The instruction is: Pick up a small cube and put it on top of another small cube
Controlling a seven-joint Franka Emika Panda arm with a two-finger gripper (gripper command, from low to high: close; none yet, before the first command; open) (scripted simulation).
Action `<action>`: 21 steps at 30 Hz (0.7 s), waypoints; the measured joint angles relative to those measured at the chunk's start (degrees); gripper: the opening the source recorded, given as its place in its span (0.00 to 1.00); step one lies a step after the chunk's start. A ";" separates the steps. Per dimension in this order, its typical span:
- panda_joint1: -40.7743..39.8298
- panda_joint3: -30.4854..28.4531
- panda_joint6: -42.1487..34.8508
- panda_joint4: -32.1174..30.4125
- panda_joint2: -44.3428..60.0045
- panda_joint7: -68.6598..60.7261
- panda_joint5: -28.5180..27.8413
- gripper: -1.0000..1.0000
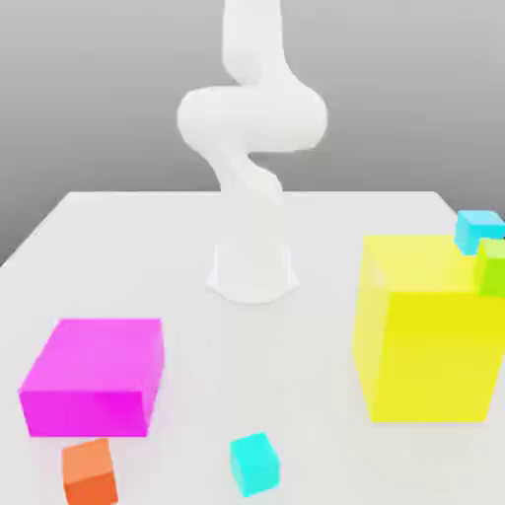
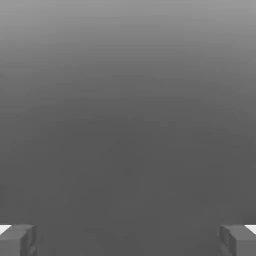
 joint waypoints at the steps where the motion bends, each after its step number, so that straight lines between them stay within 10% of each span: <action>1: 0.79 -1.40 0.60 -0.08 2.24 -1.95 0.71 0.50; 21: 4.49 -17.66 11.67 -1.59 43.82 -40.34 17.13 0.50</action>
